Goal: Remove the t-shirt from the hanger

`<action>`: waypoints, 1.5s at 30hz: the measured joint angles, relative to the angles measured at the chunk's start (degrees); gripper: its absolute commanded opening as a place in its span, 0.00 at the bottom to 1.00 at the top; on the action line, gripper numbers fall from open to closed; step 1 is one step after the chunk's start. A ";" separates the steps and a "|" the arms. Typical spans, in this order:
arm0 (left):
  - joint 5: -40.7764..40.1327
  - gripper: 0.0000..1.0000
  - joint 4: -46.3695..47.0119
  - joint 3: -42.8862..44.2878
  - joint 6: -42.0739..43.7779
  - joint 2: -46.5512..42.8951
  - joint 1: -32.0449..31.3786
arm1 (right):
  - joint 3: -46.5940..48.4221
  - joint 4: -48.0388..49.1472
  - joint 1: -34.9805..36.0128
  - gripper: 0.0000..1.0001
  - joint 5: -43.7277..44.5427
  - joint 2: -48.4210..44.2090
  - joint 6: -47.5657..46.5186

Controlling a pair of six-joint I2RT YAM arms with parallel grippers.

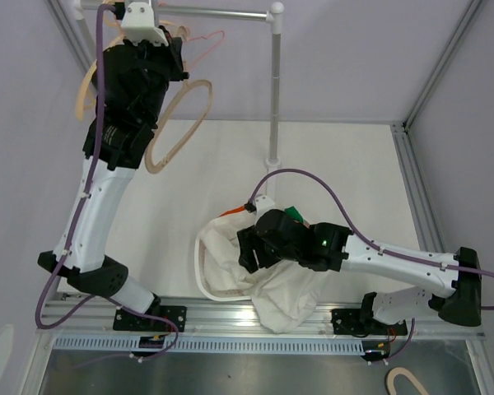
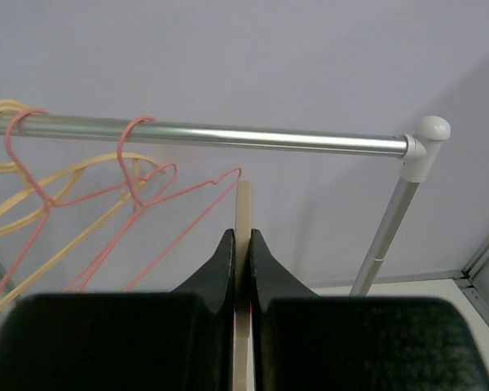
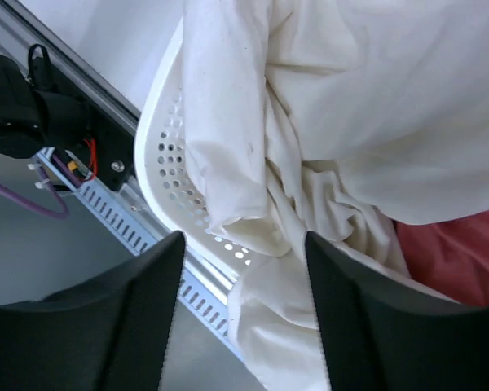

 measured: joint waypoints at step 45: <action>5.53 0.01 26.88 12.74 0.15 23.85 5.86 | -6.19 3.06 -3.45 0.88 7.13 -18.64 -1.95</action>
